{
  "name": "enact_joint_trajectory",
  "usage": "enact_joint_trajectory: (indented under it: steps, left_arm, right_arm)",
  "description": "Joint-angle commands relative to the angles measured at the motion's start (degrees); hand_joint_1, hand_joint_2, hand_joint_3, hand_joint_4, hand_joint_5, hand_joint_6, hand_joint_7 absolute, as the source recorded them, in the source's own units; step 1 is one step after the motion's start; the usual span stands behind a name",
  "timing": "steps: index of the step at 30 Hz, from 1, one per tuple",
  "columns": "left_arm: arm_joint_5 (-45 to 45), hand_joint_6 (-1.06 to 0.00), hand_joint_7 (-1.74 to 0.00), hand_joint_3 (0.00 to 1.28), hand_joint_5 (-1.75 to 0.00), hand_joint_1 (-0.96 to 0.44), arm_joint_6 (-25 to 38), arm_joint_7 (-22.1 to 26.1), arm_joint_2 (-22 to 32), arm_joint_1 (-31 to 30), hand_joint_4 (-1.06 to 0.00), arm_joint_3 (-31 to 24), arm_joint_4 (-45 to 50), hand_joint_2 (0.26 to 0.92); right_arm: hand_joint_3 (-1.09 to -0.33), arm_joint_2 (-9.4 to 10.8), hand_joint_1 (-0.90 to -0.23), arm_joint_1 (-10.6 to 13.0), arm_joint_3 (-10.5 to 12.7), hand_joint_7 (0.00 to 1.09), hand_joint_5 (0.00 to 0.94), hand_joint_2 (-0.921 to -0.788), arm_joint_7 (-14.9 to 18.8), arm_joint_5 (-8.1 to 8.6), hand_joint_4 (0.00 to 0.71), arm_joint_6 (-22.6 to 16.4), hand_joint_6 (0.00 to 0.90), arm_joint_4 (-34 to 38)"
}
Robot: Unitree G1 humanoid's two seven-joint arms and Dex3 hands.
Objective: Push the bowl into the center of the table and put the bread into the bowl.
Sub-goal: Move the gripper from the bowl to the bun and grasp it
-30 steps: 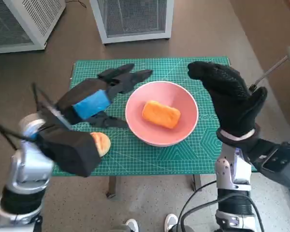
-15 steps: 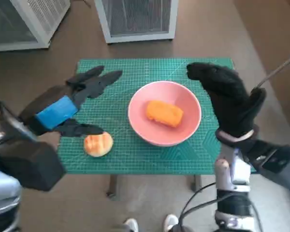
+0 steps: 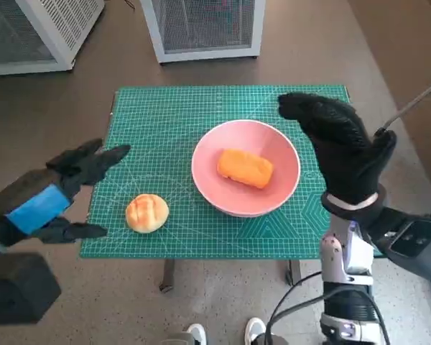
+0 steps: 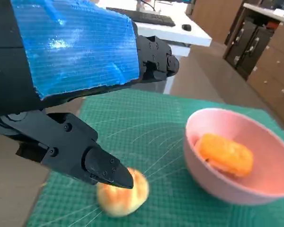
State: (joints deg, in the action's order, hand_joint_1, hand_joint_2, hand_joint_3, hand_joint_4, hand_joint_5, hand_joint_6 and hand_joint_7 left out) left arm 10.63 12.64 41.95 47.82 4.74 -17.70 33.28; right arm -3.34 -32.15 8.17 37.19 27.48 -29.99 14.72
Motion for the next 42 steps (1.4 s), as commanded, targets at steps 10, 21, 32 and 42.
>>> enact_joint_trajectory:
  steps: [10, 21, 32, 42]
  left_arm:
    - [1.1, -0.25, -0.04, 0.0, -0.01, -0.21, -4.8, -2.7, -1.1, -4.1, -0.15, 2.4, -1.2, 0.761]
    - [6.2, -0.27, -0.03, 0.0, 0.0, -0.22, -7.6, -7.6, -3.5, -2.8, -0.16, 10.3, -7.6, 0.76]
    - [10.5, -0.29, -0.02, 0.0, -0.01, -0.2, -9.7, -11.9, -6.5, 1.8, -0.19, 17.4, -16.4, 0.762]
    - [14.4, -0.3, -0.02, 0.0, -0.01, -0.21, -11.3, -15.7, -9.1, 6.2, -0.2, 22.4, -25.6, 0.767]
  right_arm:
    - [-0.496, -0.1, -0.552, 1.4, -0.3, 0.63, 0.002, -0.921, -0.1, -0.15, 0.383, 1.5, 0.017, -0.5]
    - [-0.537, -0.9, -0.541, 1.2, -0.2, 0.64, 0.002, -0.921, 0.5, -0.2, 0.383, 1.4, 0.003, 0.2]
    - [-0.544, -1.9, -0.54, 1.5, -0.1, 0.64, 0.002, -0.921, 0.6, -0.05, 0.384, 2.0, -0.001, -0.2]
    - [-0.543, -2.1, -0.55, 1.7, 0.1, 0.63, 0.002, -0.921, 0.2, -0.25, 0.385, 2.3, -0.001, -0.5]
